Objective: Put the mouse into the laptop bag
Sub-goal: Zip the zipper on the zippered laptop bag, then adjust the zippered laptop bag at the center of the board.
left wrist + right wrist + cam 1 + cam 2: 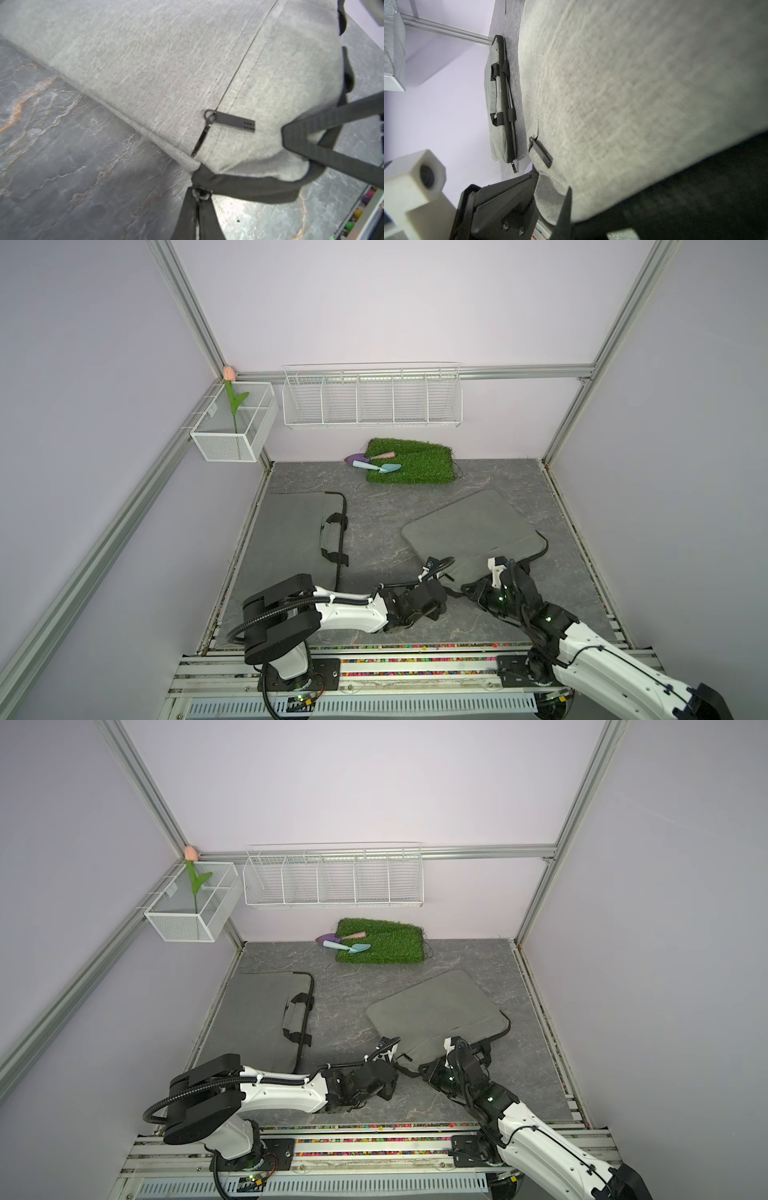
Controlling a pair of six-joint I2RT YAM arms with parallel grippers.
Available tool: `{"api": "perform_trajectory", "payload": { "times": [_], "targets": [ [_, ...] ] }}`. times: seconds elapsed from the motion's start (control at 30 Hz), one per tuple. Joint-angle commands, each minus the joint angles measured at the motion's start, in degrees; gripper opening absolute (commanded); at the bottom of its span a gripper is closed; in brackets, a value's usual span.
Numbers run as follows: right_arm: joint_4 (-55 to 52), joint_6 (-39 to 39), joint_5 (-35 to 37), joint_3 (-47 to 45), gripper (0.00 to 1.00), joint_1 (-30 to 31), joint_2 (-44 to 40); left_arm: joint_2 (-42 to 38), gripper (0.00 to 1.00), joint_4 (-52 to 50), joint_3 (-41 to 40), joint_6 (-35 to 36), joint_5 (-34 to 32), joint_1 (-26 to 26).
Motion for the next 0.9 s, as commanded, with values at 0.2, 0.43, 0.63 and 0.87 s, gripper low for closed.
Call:
{"api": "perform_trajectory", "payload": {
  "times": [0.2, 0.43, 0.63, 0.87],
  "targets": [
    [-6.1, -8.5, 0.4, 2.8, 0.06, -9.1, 5.8, -2.2, 0.53, -8.4, 4.5, 0.2, -5.3, 3.2],
    [-1.3, -16.6, -5.7, 7.6, 0.06, -23.2, 21.1, -14.9, 1.00, -16.8, 7.0, 0.5, -14.8, 3.7],
    [-1.8, -21.1, -4.0, 13.5, 0.24, -29.9, 30.9, -31.6, 0.99, -39.1, 5.7, -13.7, -26.6, 11.7],
    [-4.5, -22.3, -2.9, 16.7, 0.75, -27.6, 28.3, -60.4, 1.00, -51.9, -7.3, -21.4, -19.1, 31.5]
  ]
}}
